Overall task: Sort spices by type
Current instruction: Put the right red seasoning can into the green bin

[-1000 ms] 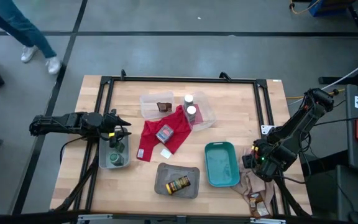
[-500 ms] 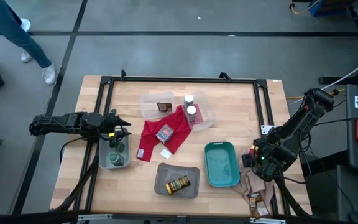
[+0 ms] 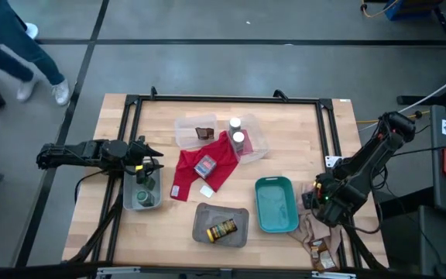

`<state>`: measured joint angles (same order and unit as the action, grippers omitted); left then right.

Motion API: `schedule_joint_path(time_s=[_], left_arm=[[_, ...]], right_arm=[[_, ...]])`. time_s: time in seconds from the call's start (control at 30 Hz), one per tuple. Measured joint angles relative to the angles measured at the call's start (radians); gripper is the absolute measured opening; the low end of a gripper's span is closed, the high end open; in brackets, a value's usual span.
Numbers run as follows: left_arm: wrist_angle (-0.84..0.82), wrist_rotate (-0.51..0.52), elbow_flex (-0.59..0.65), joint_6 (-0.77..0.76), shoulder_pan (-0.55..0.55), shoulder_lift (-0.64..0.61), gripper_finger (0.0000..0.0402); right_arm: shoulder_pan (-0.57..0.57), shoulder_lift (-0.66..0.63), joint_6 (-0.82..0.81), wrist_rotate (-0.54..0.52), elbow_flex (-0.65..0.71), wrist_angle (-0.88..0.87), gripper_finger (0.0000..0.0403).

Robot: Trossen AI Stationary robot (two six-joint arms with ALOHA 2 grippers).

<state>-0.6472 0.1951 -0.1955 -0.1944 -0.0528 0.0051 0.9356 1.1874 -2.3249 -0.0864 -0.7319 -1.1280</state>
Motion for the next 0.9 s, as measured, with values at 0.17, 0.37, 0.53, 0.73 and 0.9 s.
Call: schedule_joint_path(time_s=[0.17,0.37,0.53,0.73,0.9], left_arm=[[0.001,0.0,0.0,0.0,0.0,0.0,0.021],[0.001,0.0,0.0,0.0,0.0,0.0,0.021],[0.001,0.0,0.0,0.0,0.0,0.0,0.021],[0.001,0.0,0.0,0.0,0.0,0.0,0.021],[0.005,0.0,0.0,0.0,0.0,0.0,0.021]], right_arm=[[0.0,0.028,0.0,0.0,0.0,0.003,0.0237],[0.0,0.029,0.0,-0.007,0.0,0.003,0.0215],[0.0,0.029,0.0,-0.009,-0.039,-0.021,0.0215],[0.0,0.029,0.022,-0.011,-0.163,-0.15,0.0215],[0.0,0.029,0.026,-0.106,-0.265,-0.205,0.0215]])
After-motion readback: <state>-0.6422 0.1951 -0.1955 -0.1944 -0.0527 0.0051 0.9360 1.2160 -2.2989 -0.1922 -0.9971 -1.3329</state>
